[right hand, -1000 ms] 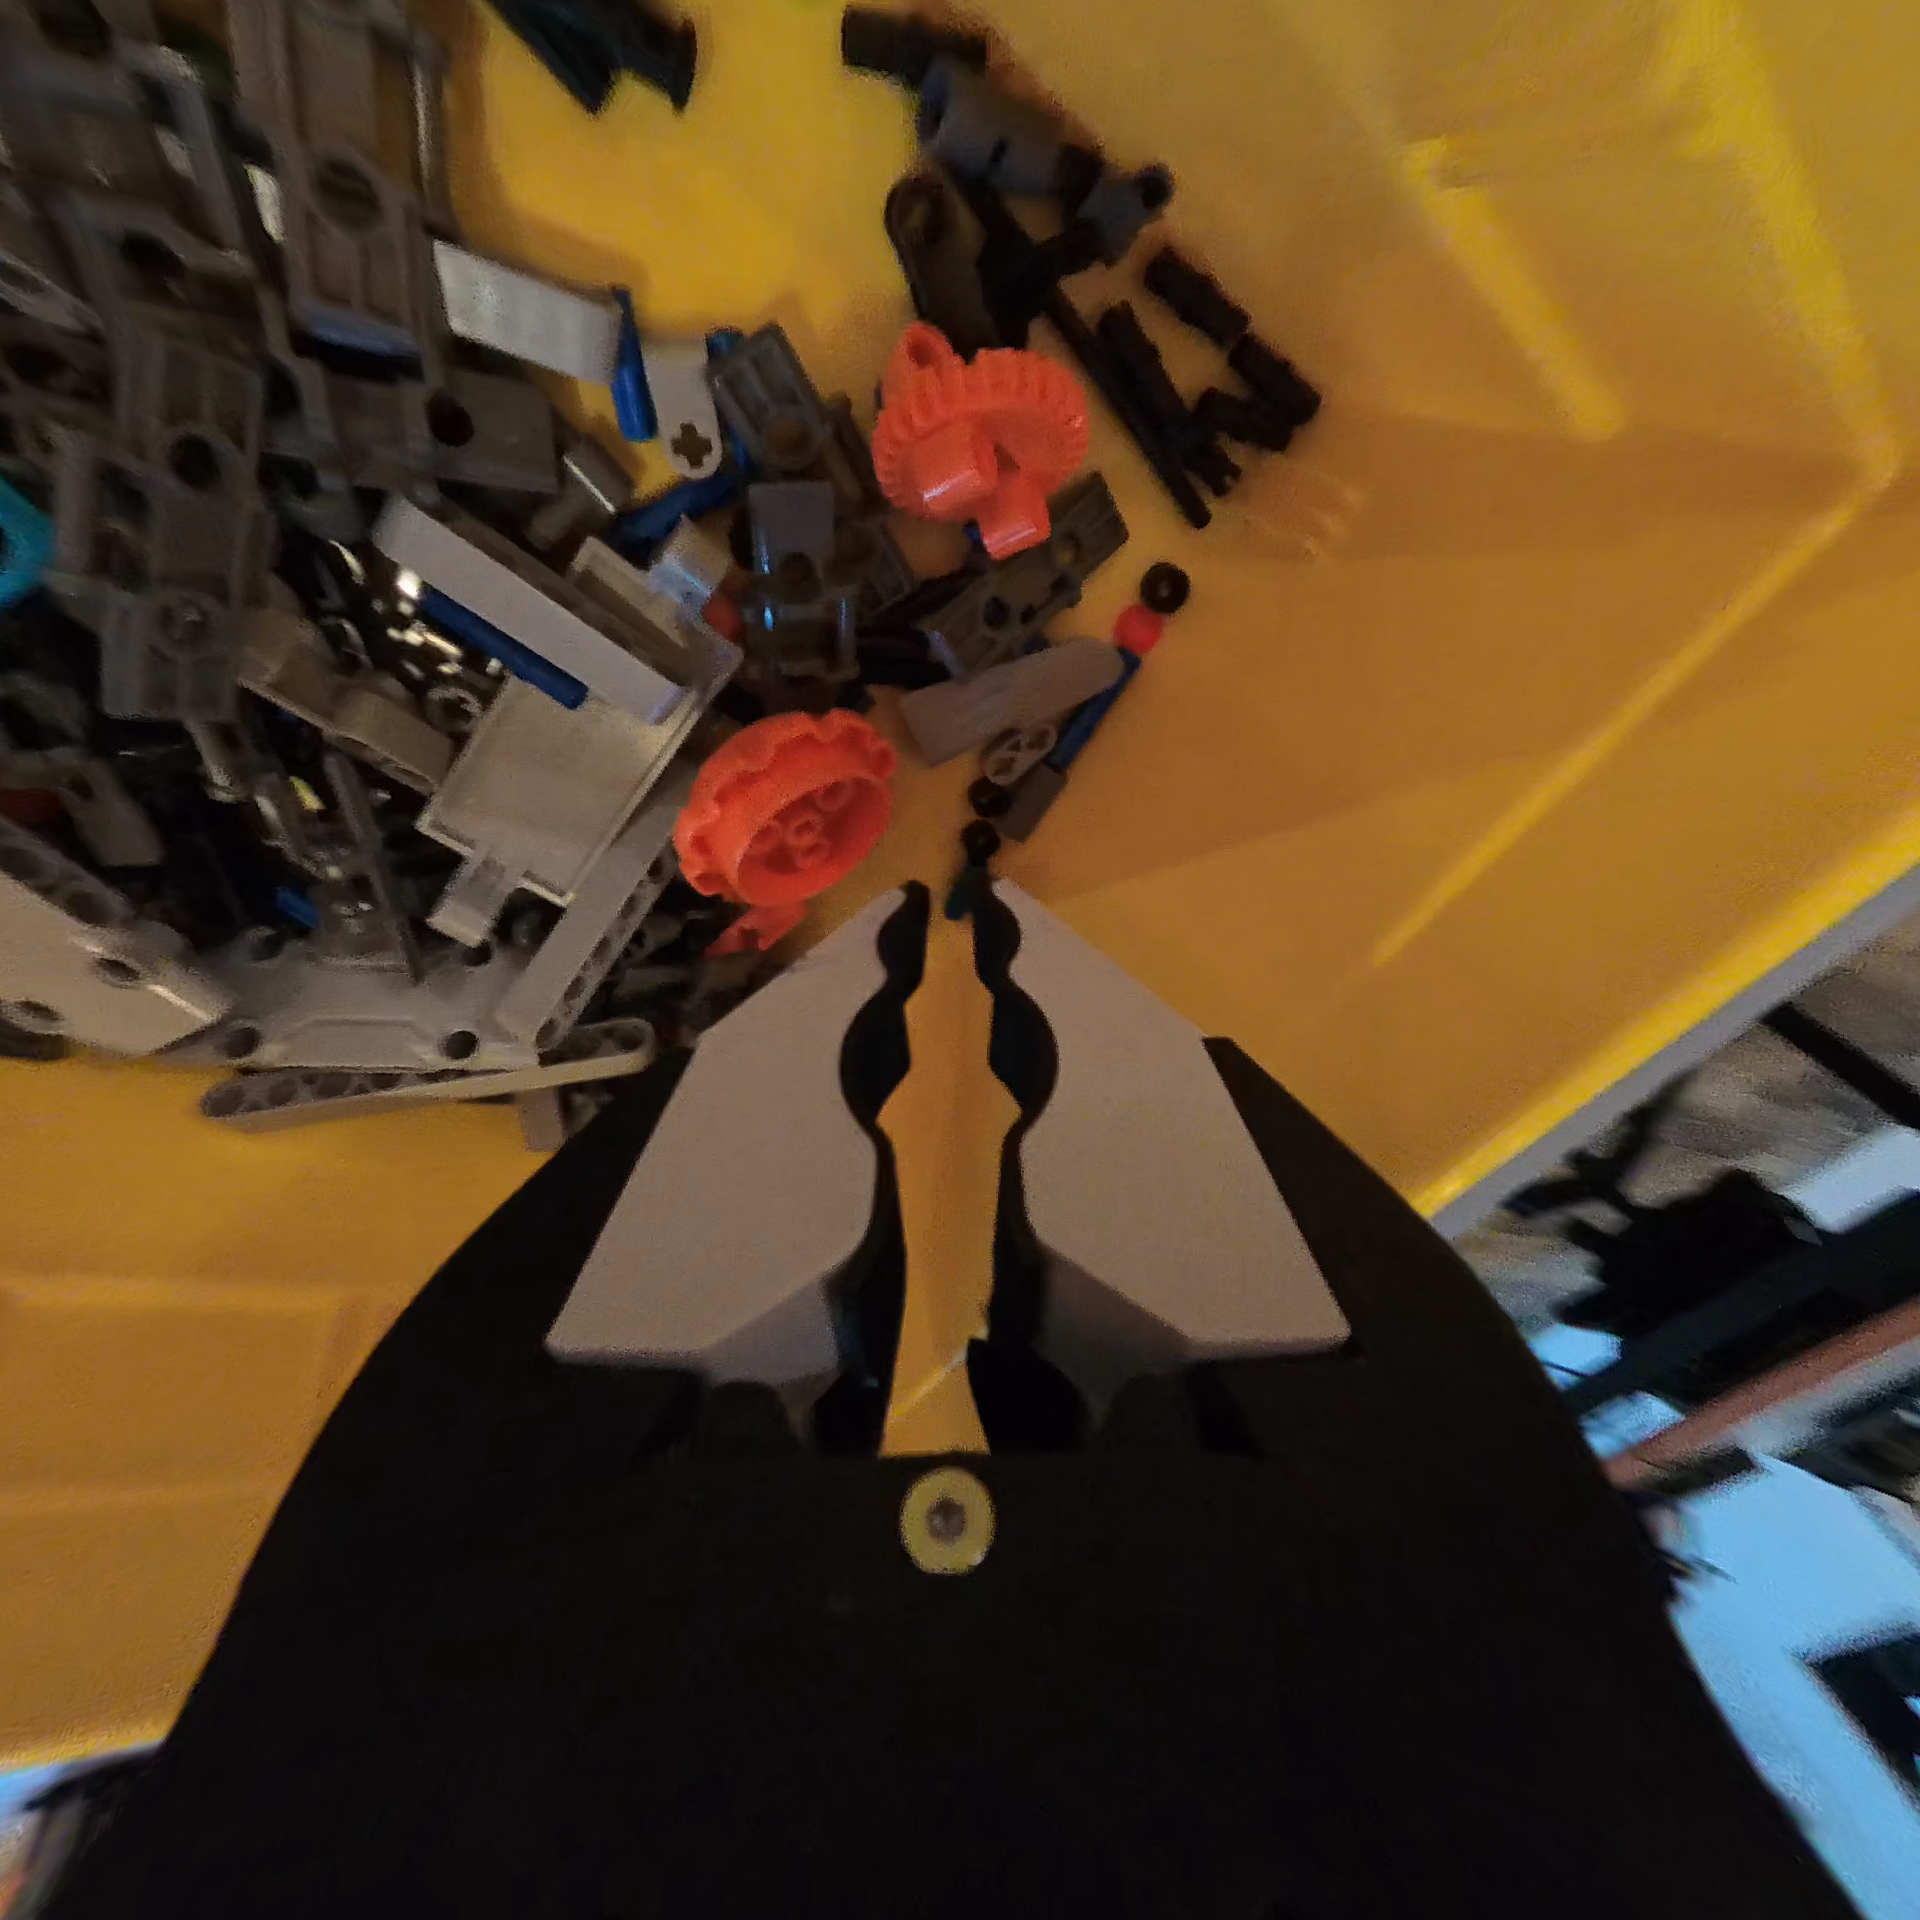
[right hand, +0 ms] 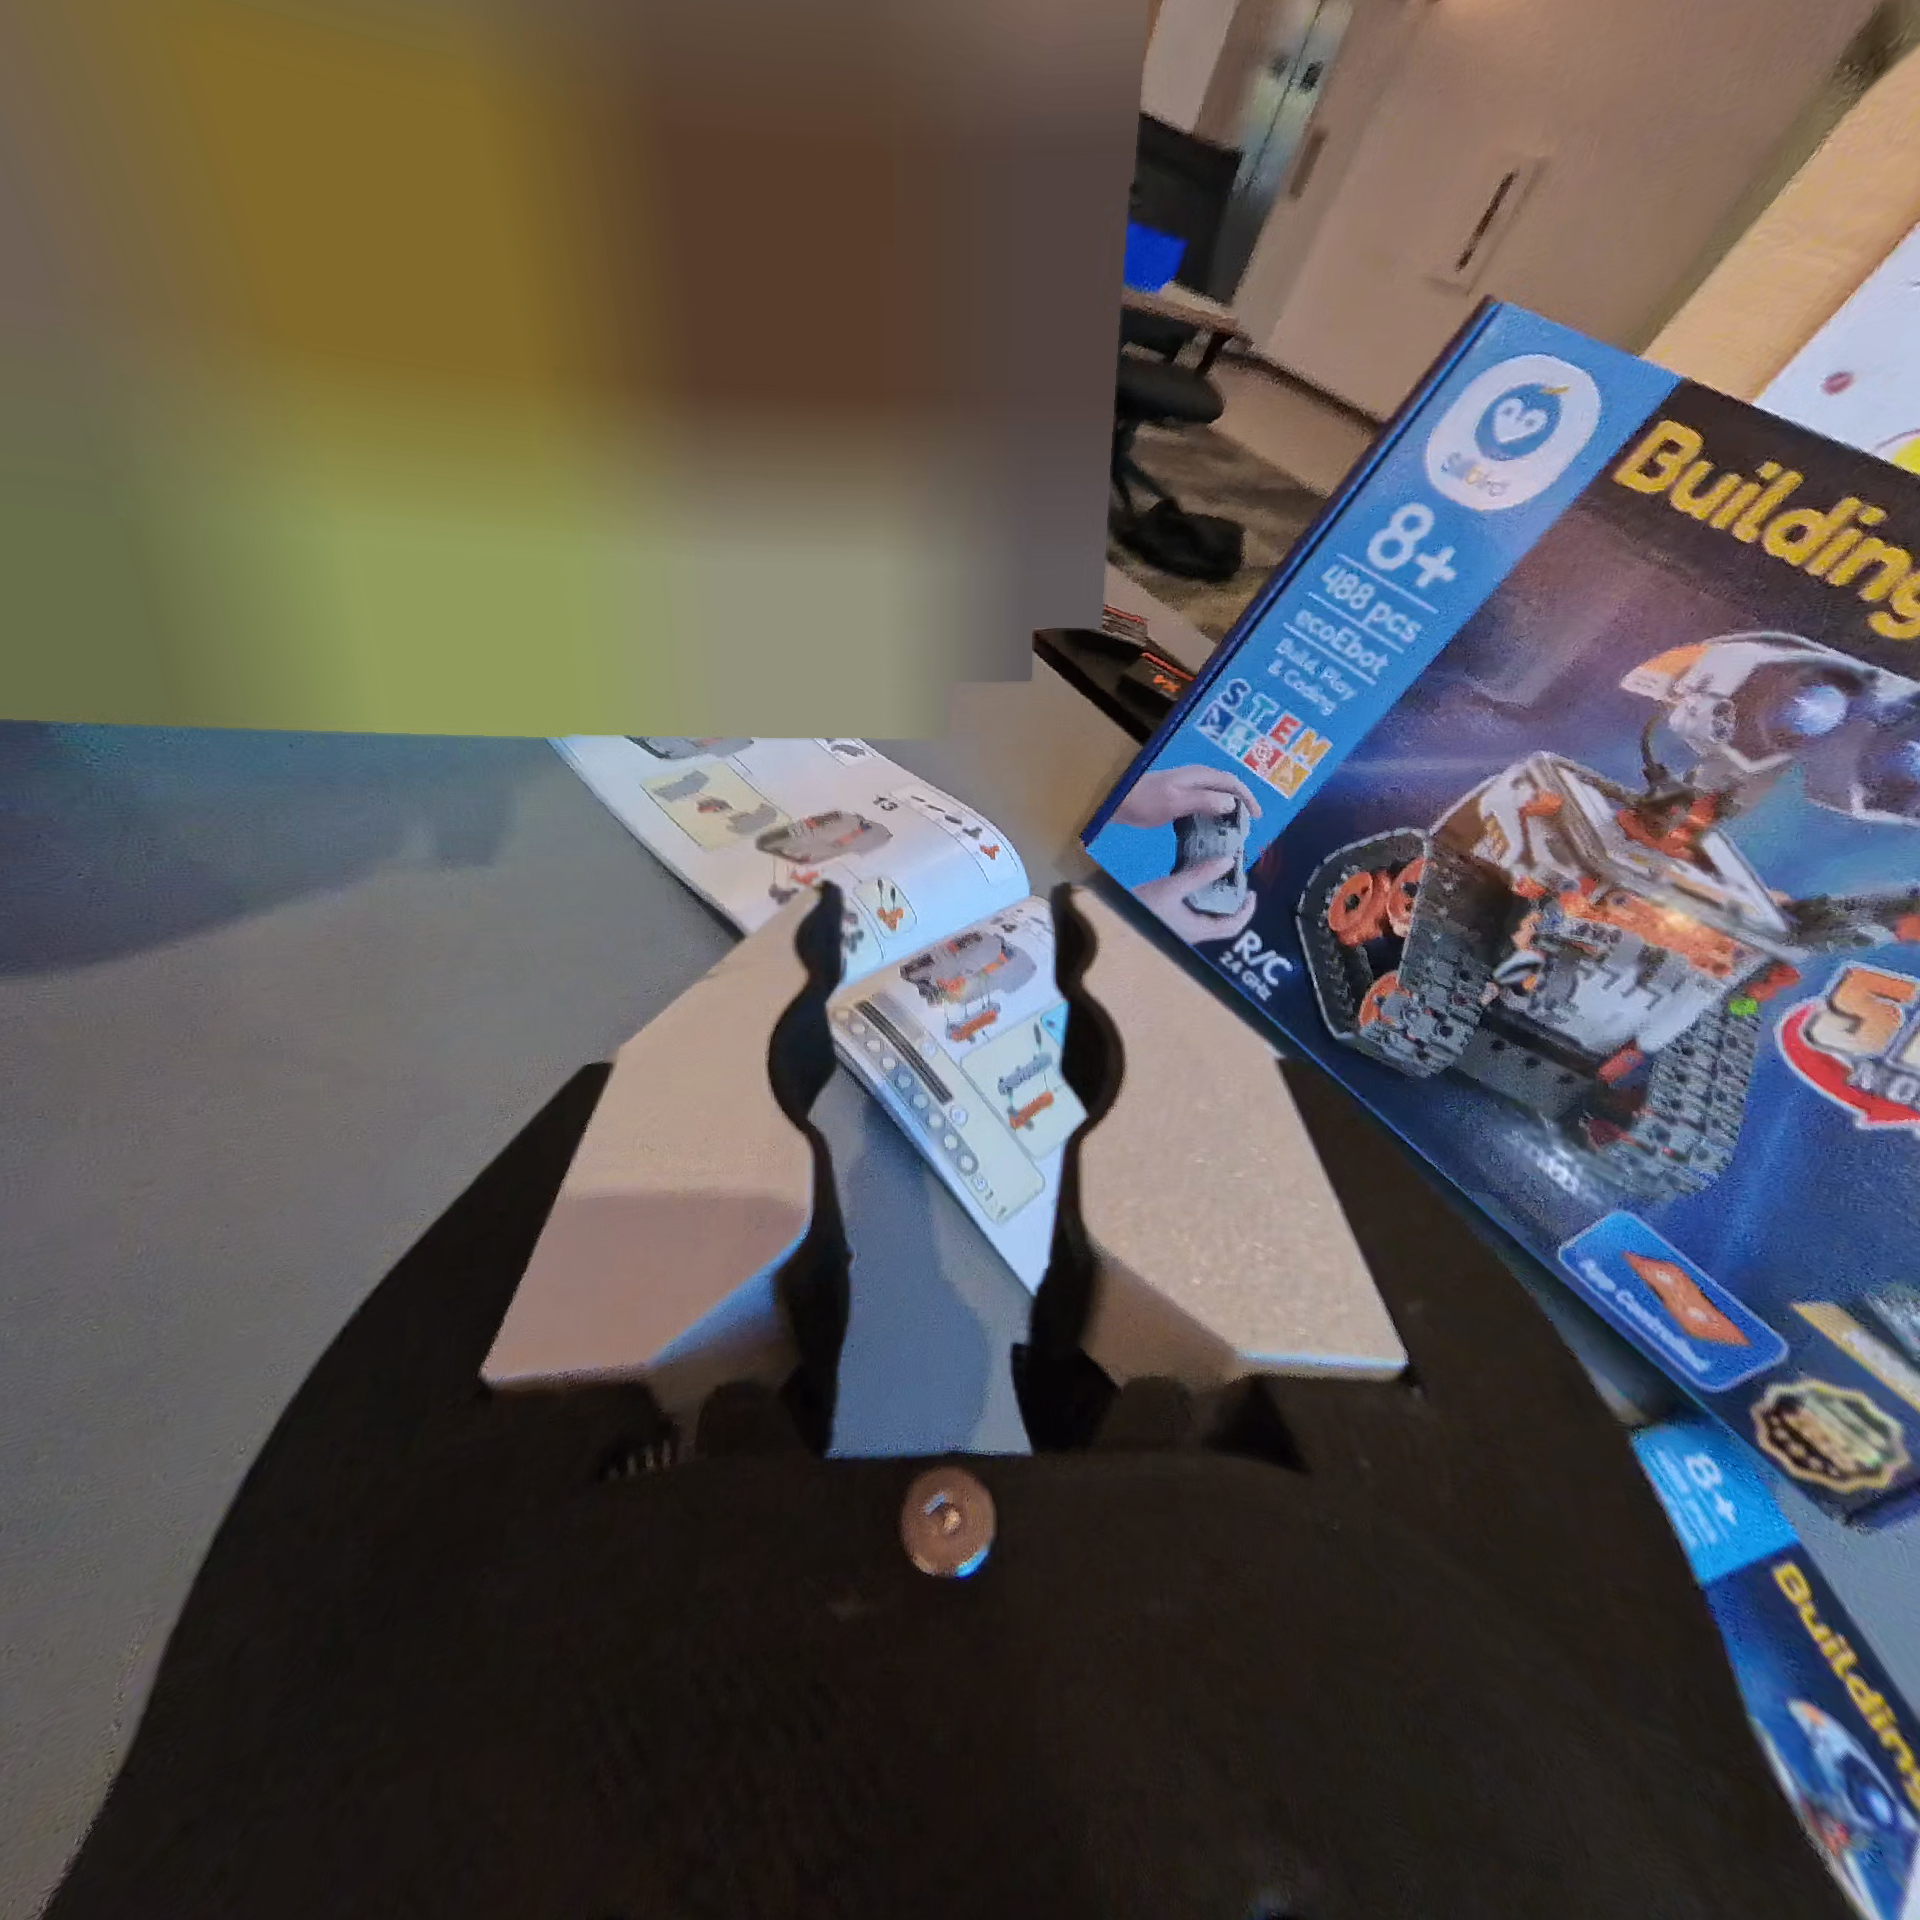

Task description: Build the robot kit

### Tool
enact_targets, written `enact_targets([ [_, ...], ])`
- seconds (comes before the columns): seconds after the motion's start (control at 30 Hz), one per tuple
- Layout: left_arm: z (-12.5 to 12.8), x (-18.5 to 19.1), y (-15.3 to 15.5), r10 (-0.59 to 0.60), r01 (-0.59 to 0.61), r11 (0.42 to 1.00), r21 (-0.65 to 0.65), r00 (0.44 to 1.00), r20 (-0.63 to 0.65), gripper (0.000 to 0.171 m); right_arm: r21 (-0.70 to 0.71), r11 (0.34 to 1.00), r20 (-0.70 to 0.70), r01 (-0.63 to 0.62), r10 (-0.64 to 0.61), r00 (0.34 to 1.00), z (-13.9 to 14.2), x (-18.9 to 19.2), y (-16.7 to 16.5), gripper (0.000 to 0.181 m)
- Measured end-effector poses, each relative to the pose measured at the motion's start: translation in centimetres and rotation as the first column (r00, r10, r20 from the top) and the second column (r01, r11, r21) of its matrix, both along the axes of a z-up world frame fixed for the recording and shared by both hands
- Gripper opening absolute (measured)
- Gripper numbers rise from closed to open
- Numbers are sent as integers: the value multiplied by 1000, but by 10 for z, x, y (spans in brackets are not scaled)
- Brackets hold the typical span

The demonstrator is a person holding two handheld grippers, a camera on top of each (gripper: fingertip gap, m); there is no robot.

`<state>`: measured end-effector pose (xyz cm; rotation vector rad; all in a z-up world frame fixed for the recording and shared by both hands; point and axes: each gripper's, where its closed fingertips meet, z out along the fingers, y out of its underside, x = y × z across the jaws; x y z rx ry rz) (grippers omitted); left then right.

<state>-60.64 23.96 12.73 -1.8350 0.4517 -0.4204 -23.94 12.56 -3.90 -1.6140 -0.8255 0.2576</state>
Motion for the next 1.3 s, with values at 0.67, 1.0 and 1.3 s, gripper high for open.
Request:
enact_targets([
  [0.67,68,-23,-16,-53,-60,950,305,936,349,48,-1,997,-7,72,-72,997,-34,26,26,14],
  [1.0,83,-22,-19,-92,-94,914,394,899,429,47,6,997,104,76,-77,992,-42,29,21,21],
  [1.3,75,0,-3,-133,-72,912,404,879,458,44,-18,988,90,153,-151,984,-37,48,20,11],
])
